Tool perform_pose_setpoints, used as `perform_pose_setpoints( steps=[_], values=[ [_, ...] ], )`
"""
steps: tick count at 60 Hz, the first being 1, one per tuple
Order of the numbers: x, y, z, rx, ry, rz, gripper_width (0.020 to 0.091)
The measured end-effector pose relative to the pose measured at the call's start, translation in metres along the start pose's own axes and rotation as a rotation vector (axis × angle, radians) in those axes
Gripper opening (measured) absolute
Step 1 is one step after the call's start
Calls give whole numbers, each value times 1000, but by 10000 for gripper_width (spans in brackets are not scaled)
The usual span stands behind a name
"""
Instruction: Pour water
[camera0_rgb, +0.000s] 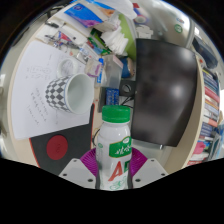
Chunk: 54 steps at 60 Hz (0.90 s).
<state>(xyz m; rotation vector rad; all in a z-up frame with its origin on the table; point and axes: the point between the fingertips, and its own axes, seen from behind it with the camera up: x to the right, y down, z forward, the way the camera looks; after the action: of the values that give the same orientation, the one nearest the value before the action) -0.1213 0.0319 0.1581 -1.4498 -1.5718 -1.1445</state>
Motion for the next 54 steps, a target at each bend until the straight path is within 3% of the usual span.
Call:
perform_pose_setpoints(
  steps=[15,28,40,49,54],
  values=[
    [-14,-26,18,-29,-11,-294,363],
    [-23,-35,16,-10,-44,-265,364],
    [4,-42,-16,106,-117,210,365],
    [22,-23,-34,154,-228,765,384],
    [38,-3,-30,184,-219,1031,383]
  ],
)
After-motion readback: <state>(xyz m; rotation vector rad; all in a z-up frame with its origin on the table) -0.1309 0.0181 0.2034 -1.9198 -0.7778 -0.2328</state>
